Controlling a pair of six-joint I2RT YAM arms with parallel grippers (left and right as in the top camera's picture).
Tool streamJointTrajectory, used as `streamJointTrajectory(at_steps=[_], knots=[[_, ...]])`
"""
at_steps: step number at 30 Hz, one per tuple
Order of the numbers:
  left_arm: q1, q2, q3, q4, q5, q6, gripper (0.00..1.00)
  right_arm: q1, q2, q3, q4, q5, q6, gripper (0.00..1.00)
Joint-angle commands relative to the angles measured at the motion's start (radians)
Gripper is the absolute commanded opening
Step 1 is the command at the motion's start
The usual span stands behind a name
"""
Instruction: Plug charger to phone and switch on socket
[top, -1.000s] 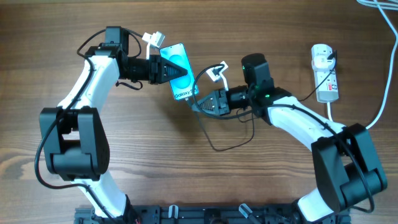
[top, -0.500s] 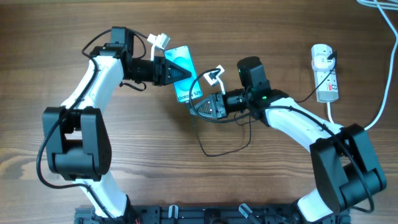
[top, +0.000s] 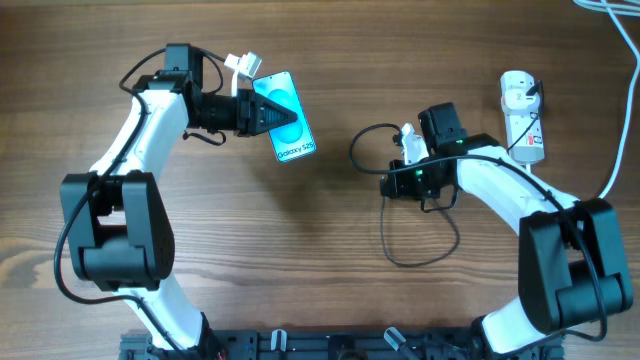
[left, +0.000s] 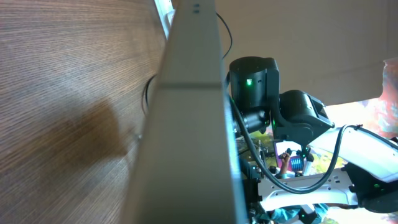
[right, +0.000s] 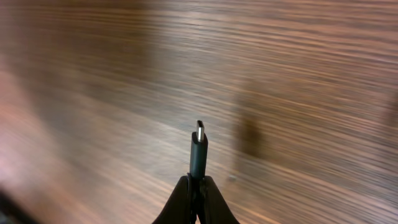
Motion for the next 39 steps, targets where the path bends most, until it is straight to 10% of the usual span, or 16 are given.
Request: streamJointTrajectory(at_steps=[1,28,33,39], knots=[[0.003,-0.025,-0.003,0.002,0.031,-0.003,0.04,0.009,-0.012,0.004,-0.035,0.177,-0.011,0.04],[0.003,-0.025,-0.003,0.002,0.024,-0.003,0.04,0.184,0.066,0.004,-0.115,0.301,0.081,0.25],[0.003,-0.025,-0.003,0.000,0.024,-0.003,0.04,0.184,0.066,0.004,-0.118,0.300,0.081,0.04],[0.003,-0.025,-0.003,-0.002,0.005,-0.003,0.04,0.131,-0.005,0.005,-0.023,-0.079,-0.090,0.04]])
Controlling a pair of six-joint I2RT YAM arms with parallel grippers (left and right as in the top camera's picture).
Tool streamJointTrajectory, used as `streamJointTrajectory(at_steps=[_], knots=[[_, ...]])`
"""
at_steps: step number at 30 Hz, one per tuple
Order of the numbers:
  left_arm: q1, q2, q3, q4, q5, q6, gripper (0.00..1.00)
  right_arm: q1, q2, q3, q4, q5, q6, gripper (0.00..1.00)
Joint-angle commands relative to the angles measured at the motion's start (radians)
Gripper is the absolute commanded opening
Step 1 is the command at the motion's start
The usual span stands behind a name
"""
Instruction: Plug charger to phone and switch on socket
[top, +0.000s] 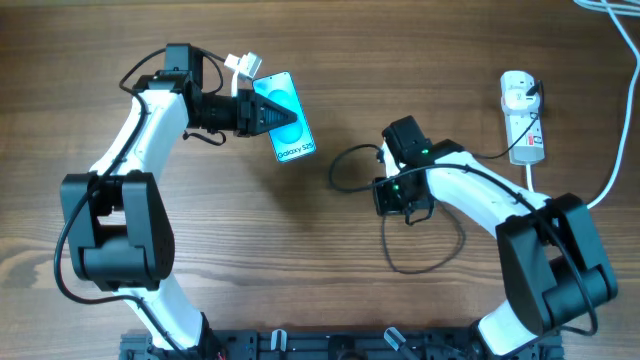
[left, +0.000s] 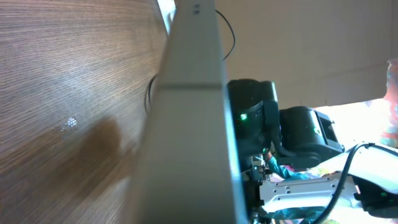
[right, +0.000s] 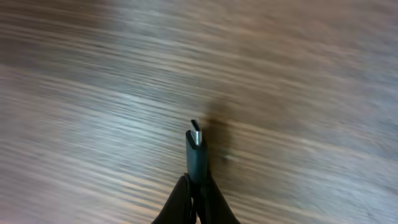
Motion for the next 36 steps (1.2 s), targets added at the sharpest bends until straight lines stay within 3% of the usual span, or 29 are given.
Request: streamJointTrajectory(at_steps=[1,2,4,9,13,17,36], knots=[[0.003,-0.025,-0.003,0.000,0.017,-0.002,0.04,-0.038,-0.058,-0.006,0.036,-0.409,-0.227,0.04],[0.003,-0.025,-0.003,0.001,0.017,-0.002,0.04,-0.041,-0.079,-0.006,0.051,-0.618,-0.328,0.04],[0.003,-0.025,-0.003,0.000,0.017,-0.003,0.04,-0.039,-0.085,-0.006,0.091,-0.819,-0.370,0.04],[0.002,-0.025,-0.003,-0.006,0.064,-0.029,0.04,-0.007,-0.085,-0.006,0.290,-1.069,-0.348,0.04],[0.002,-0.025,-0.003,-0.024,0.118,-0.027,0.04,0.008,-0.083,-0.006,0.529,-1.070,-0.118,0.04],[0.002,-0.025,-0.003,-0.029,0.138,-0.024,0.04,0.010,-0.083,-0.006,0.660,-1.068,-0.010,0.04],[0.002,-0.025,-0.003,-0.045,0.140,-0.003,0.04,0.065,-0.083,-0.006,0.627,-0.855,0.058,0.04]])
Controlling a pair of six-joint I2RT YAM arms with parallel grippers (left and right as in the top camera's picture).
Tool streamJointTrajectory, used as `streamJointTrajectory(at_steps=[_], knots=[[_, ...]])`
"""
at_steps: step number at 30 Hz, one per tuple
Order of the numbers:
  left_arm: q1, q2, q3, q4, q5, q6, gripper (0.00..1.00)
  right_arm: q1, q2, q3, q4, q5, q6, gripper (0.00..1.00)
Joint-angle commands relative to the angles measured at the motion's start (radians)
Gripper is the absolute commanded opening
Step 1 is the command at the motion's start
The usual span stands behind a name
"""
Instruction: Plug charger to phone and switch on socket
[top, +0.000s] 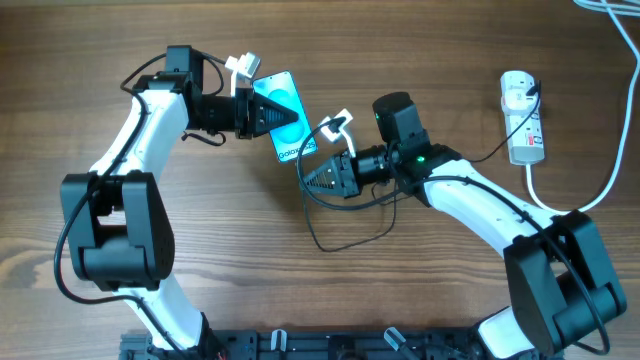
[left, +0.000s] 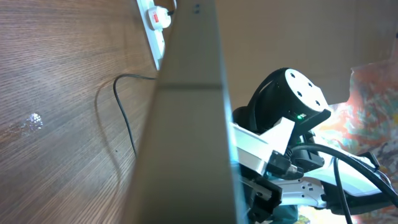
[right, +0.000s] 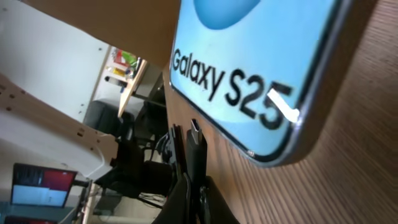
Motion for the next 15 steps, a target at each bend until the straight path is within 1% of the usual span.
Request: streamJointTrajectory(at_steps=[1,6,9,15], knots=[[0.002,-0.025,-0.003,-0.018,0.053,0.046,0.04,-0.004,-0.012,0.004,0.009,0.021,0.014,0.04],[0.001,-0.025,-0.003,-0.027,0.053,0.068,0.04,-0.009,-0.012,0.004,0.032,0.017,0.014,0.04],[0.001,-0.025,-0.003,-0.045,0.037,0.117,0.04,-0.009,-0.012,0.004,0.032,0.017,0.014,0.04],[0.001,-0.025,-0.003,-0.046,0.038,0.117,0.04,-0.009,-0.013,0.004,0.032,0.018,0.014,0.04]])
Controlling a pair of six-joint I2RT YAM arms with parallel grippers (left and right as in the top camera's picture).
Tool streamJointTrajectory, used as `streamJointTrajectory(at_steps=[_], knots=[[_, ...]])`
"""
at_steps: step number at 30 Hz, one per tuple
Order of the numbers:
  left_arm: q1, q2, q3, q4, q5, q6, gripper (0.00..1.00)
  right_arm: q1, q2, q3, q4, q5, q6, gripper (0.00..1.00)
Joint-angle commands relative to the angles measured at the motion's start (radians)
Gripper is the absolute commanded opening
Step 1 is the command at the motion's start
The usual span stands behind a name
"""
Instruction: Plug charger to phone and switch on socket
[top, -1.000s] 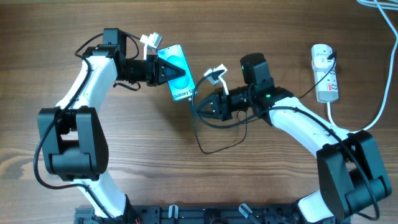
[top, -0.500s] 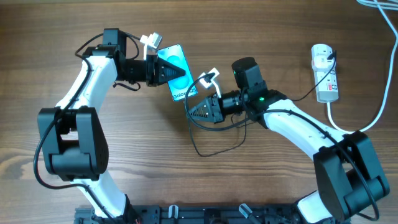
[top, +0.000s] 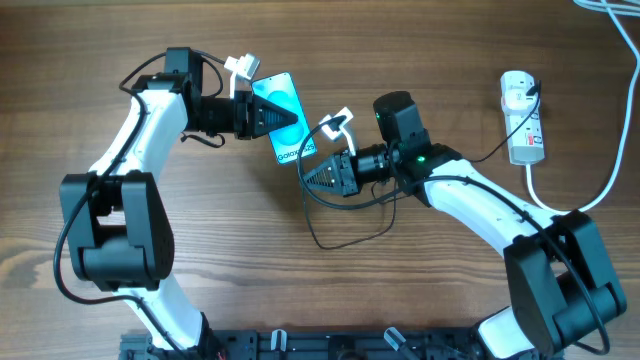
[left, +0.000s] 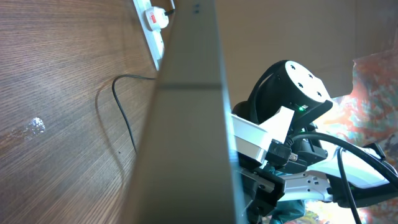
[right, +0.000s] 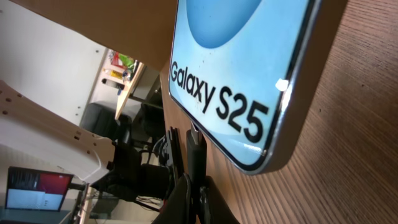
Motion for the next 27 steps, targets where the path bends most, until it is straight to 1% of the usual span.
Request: streamJointTrajectory(at_steps=[1,10,14,27], knots=[[0.001,-0.025,-0.003,-0.010,0.034,0.034,0.04,-0.005,-0.013,0.004,0.013,0.008,0.004,0.04],[0.001,-0.025,-0.003,-0.012,0.035,0.026,0.04,-0.005,-0.012,0.004,0.001,0.008,0.004,0.04],[0.001,-0.025,-0.003,-0.010,0.042,-0.002,0.04,-0.005,-0.012,0.004,0.001,0.037,0.005,0.04],[0.009,-0.025,-0.003,-0.012,0.050,-0.008,0.04,-0.005,-0.012,0.004,0.002,0.056,0.006,0.04]])
